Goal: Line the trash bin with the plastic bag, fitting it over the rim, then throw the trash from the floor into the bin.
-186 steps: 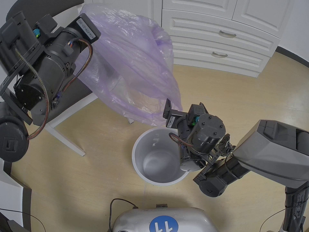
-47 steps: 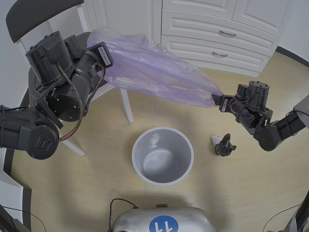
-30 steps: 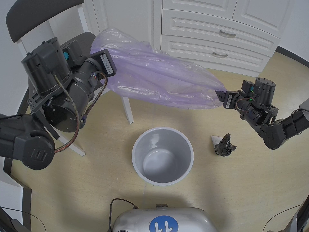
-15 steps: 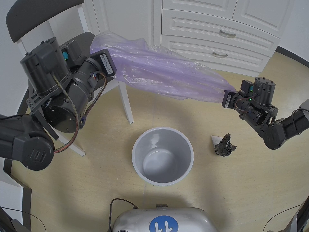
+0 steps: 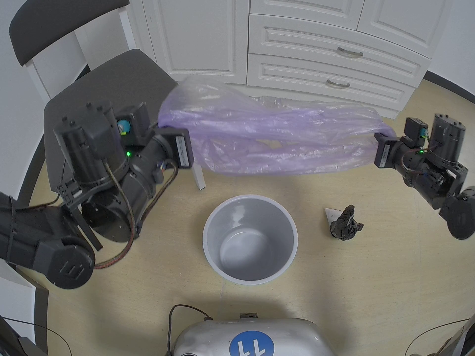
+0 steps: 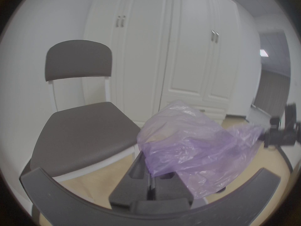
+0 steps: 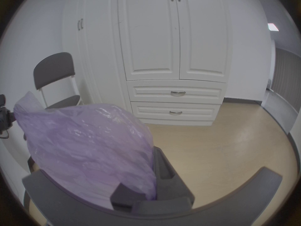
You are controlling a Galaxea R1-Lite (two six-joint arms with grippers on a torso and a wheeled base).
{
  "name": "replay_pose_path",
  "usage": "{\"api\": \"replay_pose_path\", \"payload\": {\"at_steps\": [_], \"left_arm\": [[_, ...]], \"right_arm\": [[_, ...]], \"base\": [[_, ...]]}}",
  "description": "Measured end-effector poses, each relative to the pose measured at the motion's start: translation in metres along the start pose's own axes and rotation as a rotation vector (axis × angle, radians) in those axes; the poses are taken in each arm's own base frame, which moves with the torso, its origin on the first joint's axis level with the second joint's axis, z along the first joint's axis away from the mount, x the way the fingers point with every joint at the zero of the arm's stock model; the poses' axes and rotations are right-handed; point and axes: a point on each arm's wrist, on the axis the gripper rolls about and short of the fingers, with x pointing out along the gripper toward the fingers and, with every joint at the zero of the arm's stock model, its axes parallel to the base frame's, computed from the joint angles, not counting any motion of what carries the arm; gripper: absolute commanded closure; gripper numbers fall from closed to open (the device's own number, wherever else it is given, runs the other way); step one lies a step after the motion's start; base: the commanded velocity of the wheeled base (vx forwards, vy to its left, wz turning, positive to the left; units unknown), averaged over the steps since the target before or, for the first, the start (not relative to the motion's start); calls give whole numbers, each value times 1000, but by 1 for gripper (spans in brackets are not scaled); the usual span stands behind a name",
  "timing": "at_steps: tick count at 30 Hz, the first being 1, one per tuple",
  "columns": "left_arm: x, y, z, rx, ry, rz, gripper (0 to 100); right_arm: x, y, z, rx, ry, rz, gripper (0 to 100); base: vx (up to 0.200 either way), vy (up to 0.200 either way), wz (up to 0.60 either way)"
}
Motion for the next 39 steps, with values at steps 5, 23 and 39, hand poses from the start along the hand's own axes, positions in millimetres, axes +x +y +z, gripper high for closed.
{"api": "replay_pose_path", "payload": {"at_steps": [5,23,39], "left_arm": [[-11,2,-23,107,74,-60,100],[-29,25,-32,189,120,-148,100],[-17,42,-32,199,127,-83,100]], "right_arm": [[-35,5,-1,-105,13,35,100],[-89,-2,-41,-583,-80,-46,100],[-87,-10,-65,-687,46,-73,100]], "base": [[0,0,0],[0,0,0],[0,0,0]]}}
